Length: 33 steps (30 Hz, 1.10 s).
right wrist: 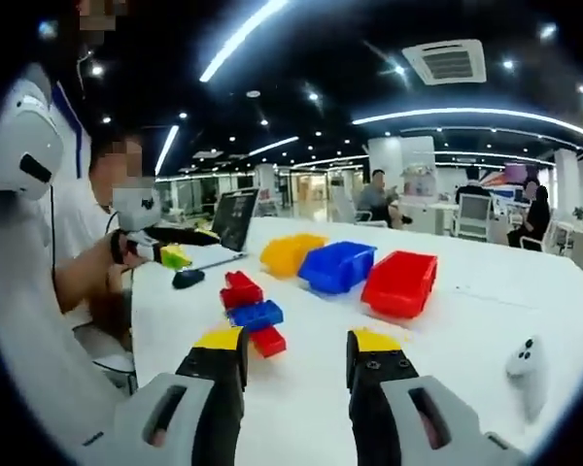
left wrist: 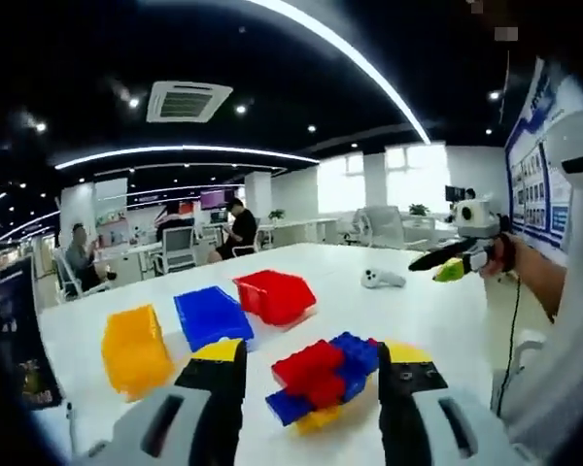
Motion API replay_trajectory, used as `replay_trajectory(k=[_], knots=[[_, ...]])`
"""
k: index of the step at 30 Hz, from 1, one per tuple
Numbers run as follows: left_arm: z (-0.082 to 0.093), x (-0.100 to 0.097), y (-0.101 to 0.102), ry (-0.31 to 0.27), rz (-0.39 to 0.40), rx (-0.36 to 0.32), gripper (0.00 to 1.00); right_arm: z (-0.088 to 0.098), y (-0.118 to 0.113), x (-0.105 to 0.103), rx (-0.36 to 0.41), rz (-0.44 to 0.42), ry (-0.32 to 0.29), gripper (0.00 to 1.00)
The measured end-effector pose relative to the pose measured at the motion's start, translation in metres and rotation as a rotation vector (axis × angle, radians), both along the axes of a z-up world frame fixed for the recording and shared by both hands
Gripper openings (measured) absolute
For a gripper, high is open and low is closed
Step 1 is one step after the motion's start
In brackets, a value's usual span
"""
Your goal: Take apart the toy blocks one by one and place each separated block into its matching bin, sorting the blocks by their type until all the connected pieces are disassembled and separated into the correct bins
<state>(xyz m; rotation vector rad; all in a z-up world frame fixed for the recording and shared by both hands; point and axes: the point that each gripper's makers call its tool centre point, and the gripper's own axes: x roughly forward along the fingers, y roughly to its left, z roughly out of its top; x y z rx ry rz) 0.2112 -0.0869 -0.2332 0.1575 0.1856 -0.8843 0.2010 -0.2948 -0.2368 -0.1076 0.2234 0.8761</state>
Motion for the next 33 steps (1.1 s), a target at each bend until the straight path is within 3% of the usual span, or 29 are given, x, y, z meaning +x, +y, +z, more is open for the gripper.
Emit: replay_trajectory(k=[4,5,8,12,14,21,23,25,27,29,30,31,33], knots=[[-0.02,0.006,-0.007,0.061,-0.146,-0.005,0.69,0.007,0.038,0.016,-0.046,0.106,0.0,0.42],[-0.022,0.009,-0.008,0.072,-0.159,-0.015,0.74,0.01,0.046,0.019,-0.058,0.129,-0.013,0.42],[-0.033,0.025,-0.006,0.105,-0.172,-0.026,0.75,0.016,0.084,0.027,-0.106,0.235,-0.018,0.41],[-0.039,0.027,-0.015,0.132,-0.25,-0.053,0.75,0.002,0.117,0.031,-0.164,0.316,0.054,0.4],[-0.043,0.031,-0.018,0.135,-0.268,-0.057,0.75,-0.008,0.128,0.035,-0.226,0.357,0.044,0.4],[-0.057,0.037,-0.033,0.121,-0.364,-0.038,0.76,-0.033,0.157,0.041,-0.35,0.458,0.011,0.33],[-0.057,0.036,-0.047,0.07,-0.383,-0.01,0.77,-0.035,0.165,0.04,-0.36,0.481,0.015,0.3],[-0.065,0.025,-0.055,0.091,-0.45,0.02,0.77,-0.036,0.174,0.039,-0.362,0.512,0.019,0.3],[-0.073,0.026,-0.059,0.114,-0.465,0.026,0.76,-0.04,0.178,0.036,-0.388,0.541,0.024,0.3],[-0.078,0.024,-0.062,0.139,-0.477,0.014,0.68,-0.048,0.177,0.037,-0.444,0.558,0.026,0.28],[-0.081,0.02,-0.064,0.185,-0.478,-0.008,0.62,-0.052,0.175,0.04,-0.466,0.556,0.031,0.26],[-0.077,0.027,-0.065,0.167,-0.45,-0.041,0.59,-0.052,0.177,0.035,-0.439,0.585,0.07,0.24],[-0.078,0.028,-0.059,0.196,-0.434,-0.047,0.55,-0.052,0.177,0.038,-0.448,0.589,0.068,0.24]])
